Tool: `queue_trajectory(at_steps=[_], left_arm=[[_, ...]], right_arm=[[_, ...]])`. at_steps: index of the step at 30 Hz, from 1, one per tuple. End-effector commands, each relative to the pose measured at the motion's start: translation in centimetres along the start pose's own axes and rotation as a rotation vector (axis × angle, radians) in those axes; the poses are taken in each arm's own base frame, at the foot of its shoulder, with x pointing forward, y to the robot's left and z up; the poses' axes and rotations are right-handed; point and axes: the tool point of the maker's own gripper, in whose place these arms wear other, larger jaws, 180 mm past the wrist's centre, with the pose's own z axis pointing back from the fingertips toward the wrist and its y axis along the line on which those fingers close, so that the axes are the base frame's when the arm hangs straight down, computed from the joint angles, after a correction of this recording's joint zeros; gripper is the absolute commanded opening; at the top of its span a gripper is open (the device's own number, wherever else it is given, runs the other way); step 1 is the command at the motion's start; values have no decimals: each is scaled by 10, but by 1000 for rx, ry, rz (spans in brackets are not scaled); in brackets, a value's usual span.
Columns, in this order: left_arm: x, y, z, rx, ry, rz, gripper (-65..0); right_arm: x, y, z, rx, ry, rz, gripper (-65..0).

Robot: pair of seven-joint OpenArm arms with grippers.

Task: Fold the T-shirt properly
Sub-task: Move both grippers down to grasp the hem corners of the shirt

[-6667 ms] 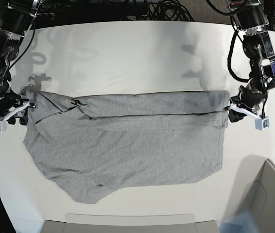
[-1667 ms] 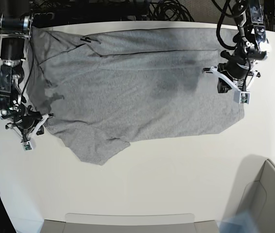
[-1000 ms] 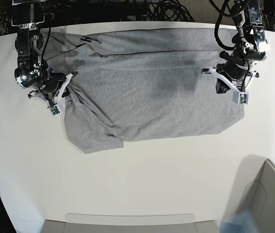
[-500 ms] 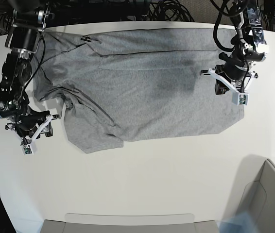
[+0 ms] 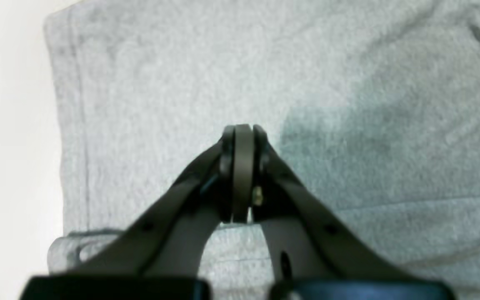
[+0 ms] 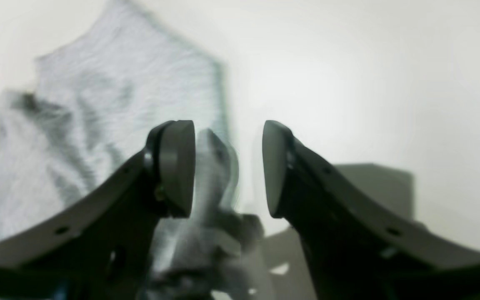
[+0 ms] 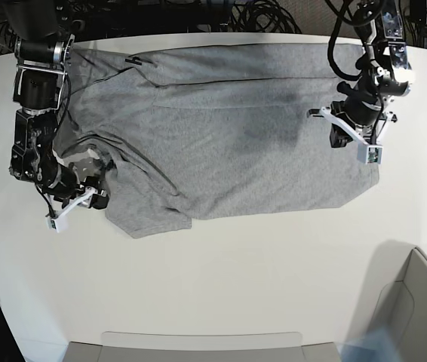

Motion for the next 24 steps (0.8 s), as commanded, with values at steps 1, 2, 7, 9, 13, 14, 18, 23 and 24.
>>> queue_trajectory(at_steps=[1,2,7,9,13,14,18,23,24], left_arm=[[11,0,3,-1,-38,-11,-650],[11,0,3,-2,-38,-12,-650],[11,0,3,-3,-40,-11,-650],[12,0,3,-3,-43,-11,-650],[14,2,1,2,-47,-8,-650],[22,3,-2,4,-64,-3,-650],[47,15,-23,15,-89,31,-643],[82,57,-33,85,-131,69,-450],[87,68,-38,100,-126,88,-440]], right_arm=[[21,3,4,11,-46,19,-384],[20,5,3,16,-43,23,-384],[25,9,-9,29,-55,-14,-384],[21,5,-16,26,-59,-52,-384],[18,18,-29,49,-53,-63,-384],[19,26,-32,59,-48,-48,-384],[20,38,-37,78,-35,-18,-384],[21,37,-37,75,-35,-17,-384],[22,35,-35,71,-36,-16,-384]])
